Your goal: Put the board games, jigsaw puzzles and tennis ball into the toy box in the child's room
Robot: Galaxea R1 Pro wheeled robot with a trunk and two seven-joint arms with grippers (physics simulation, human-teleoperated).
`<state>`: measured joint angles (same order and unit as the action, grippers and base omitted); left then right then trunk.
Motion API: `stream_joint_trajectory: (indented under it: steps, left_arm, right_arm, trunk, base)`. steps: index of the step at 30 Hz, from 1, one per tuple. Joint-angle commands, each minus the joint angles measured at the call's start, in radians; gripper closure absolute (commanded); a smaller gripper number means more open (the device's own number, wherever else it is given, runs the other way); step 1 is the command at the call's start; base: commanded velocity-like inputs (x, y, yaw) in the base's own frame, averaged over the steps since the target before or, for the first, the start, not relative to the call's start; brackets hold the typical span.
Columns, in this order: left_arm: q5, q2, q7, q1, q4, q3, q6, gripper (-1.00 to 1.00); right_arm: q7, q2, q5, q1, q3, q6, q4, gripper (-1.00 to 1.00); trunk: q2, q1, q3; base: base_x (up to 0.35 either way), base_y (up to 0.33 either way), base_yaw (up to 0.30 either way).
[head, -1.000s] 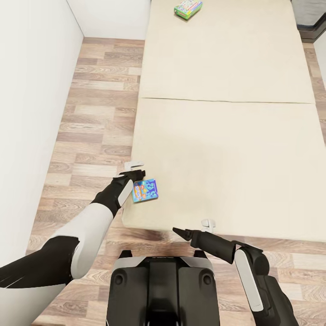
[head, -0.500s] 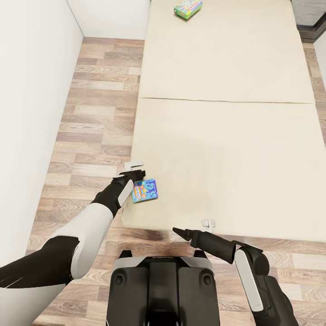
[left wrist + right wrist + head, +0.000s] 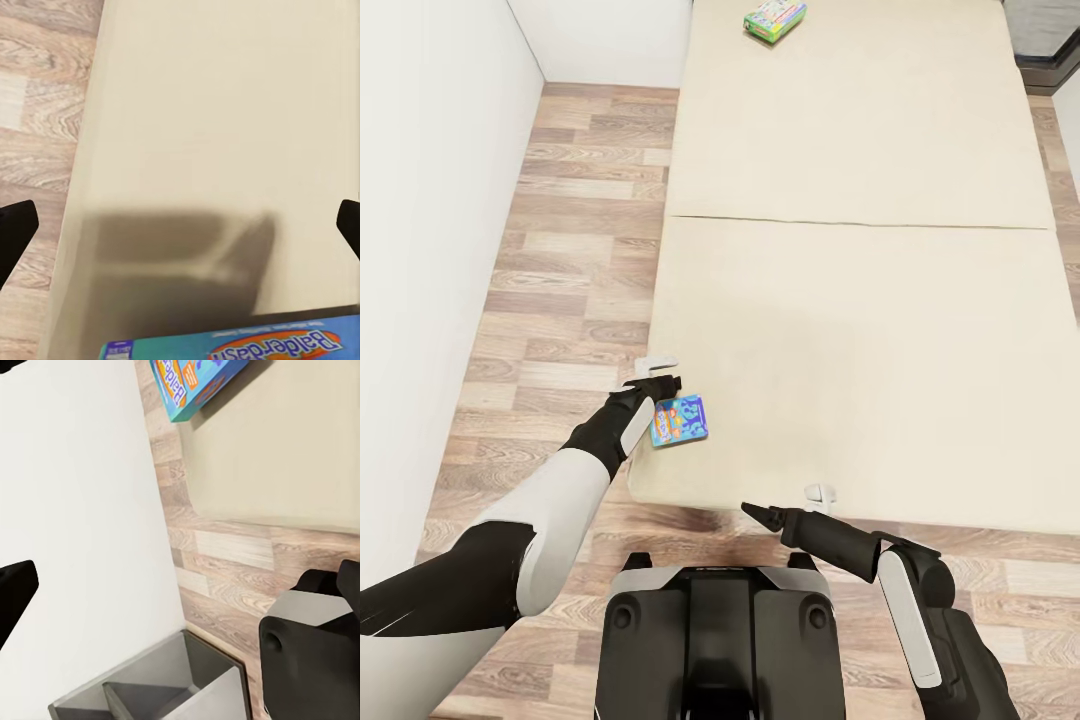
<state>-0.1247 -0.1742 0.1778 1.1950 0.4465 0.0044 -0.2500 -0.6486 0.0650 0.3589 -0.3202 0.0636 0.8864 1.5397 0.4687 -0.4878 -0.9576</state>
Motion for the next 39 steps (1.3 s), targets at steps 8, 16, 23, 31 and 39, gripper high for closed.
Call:
stream_joint_trajectory:
  steps: [8,16,23,31,39]
  left_arm:
    - [-0.01,0.0,0.005,0.0,0.0,0.0,-0.005,-1.0]
    - [-0.01,0.0,0.005,0.0,-0.015,0.0,-0.004,-1.0]
    - [-0.01,0.0,0.005,0.0,-0.017,0.0,-0.003,-1.0]
    - [-0.009,0.0,0.005,0.0,-0.017,0.0,-0.003,-1.0]
    - [-0.009,0.0,0.004,0.0,-0.017,0.0,-0.003,-1.0]
  right_arm:
    - [-0.005,0.001,-0.001,0.0,0.002,0.005,0.0,-1.0]
    - [-0.005,0.001,-0.001,0.0,0.002,0.005,-0.004,-1.0]
    - [-0.004,0.001,-0.001,0.0,0.002,0.005,-0.006,-1.0]
    - [-0.002,0.001,0.0,0.0,0.007,-0.001,-0.017,-1.0]
    - [-0.002,0.001,0.001,0.001,0.006,-0.048,-0.024,-1.0]
  trunk:
    - [0.001,-0.001,-0.001]
    - [0.001,-0.001,-0.001]
    - [0.001,-0.001,-0.001]
    - [0.001,-0.001,-0.001]
    - [0.001,-0.001,-0.001]
  base:
    - [-0.012,-0.018,0.0]
    - [-0.075,-0.082,0.0]
    - [-0.07,-0.014,0.0]
    - [-0.079,-0.001,0.0]
    - [-0.005,0.0,0.0]
